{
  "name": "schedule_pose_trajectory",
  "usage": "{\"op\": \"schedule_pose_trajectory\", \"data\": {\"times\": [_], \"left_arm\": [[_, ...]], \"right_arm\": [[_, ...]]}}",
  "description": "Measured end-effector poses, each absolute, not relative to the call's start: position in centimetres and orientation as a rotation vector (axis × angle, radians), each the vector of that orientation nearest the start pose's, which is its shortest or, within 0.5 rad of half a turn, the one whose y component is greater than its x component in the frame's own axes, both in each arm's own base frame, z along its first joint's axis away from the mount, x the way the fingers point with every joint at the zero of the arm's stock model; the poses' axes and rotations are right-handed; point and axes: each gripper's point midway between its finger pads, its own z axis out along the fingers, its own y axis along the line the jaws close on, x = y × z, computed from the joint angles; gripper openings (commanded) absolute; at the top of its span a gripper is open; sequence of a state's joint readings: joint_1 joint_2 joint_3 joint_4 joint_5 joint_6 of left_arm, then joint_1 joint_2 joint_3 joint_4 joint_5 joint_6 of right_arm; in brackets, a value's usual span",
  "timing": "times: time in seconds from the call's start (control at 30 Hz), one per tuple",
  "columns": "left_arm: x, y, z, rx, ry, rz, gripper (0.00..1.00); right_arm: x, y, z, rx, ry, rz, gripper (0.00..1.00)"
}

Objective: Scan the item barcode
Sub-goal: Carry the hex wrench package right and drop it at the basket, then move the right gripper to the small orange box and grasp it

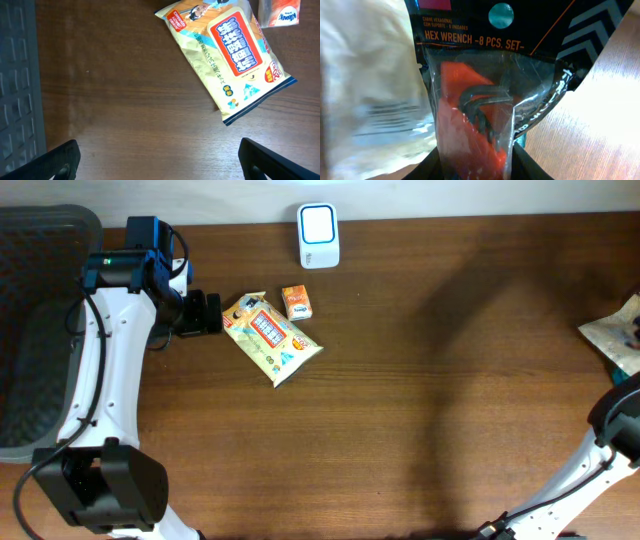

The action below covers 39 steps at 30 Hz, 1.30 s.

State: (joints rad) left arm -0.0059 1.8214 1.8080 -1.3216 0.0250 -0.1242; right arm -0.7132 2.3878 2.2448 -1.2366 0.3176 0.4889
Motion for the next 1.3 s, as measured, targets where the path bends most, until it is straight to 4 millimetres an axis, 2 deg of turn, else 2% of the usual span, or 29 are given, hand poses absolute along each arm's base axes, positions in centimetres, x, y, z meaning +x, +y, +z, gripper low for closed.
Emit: {"op": "schedule_pose_trajectory", "data": {"times": [0.13,0.2,0.33,0.43,0.6,0.67,0.73,0.83,0.93,1.0,1.1,1.17,1.23,1.3], "left_arm": [[38.9,-0.7,18.7,-0.168,2.903,-0.059,0.99],[38.9,-0.7,18.7,-0.168,2.903,-0.059,0.99],[38.9,-0.7,18.7,-0.168,2.903,-0.059,0.99],[38.9,-0.7,18.7,-0.167,2.903,-0.059,0.99],[38.9,-0.7,18.7,-0.168,2.902,-0.059,0.99],[38.9,-0.7,18.7,-0.168,2.903,-0.059,0.99],[38.9,-0.7,18.7,-0.168,2.903,-0.059,0.99],[38.9,-0.7,18.7,-0.167,2.902,-0.059,0.99],[38.8,-0.7,18.7,-0.168,2.903,-0.059,0.99],[38.9,-0.7,18.7,-0.168,2.903,-0.059,0.99],[38.8,-0.7,18.7,-0.168,2.903,-0.059,0.99],[38.8,-0.7,18.7,-0.168,2.903,-0.059,0.99],[38.9,-0.7,18.7,-0.168,2.902,-0.059,0.99],[38.9,-0.7,18.7,-0.168,2.902,-0.059,0.99]], "right_arm": [[34.3,-37.2,6.5,1.718,2.431,-0.501,0.41],[34.5,-37.2,6.0,1.702,2.440,-0.488,0.48],[36.5,-36.8,5.8,1.625,2.447,-0.355,0.52],[37.8,-36.1,5.7,1.582,2.451,-0.249,0.62],[38.0,-35.4,5.5,1.566,2.476,-0.198,0.78],[37.6,-34.8,5.6,1.572,2.510,-0.180,0.81],[37.4,-34.4,6.6,1.572,2.524,-0.169,0.85],[38.3,-34.7,10.7,1.534,2.481,-0.174,0.95],[39.9,-33.8,14.8,1.456,2.441,-0.125,0.95],[42.2,-31.8,17.6,1.310,2.430,-0.021,0.95],[46.3,-25.9,20.5,1.003,2.466,0.211,0.95],[48.6,-20.6,21.2,0.777,2.513,0.363,0.95],[50.9,-13.3,21.5,0.497,2.567,0.502,0.93],[52.1,-6.4,21.5,0.238,2.603,0.576,0.81]]}}
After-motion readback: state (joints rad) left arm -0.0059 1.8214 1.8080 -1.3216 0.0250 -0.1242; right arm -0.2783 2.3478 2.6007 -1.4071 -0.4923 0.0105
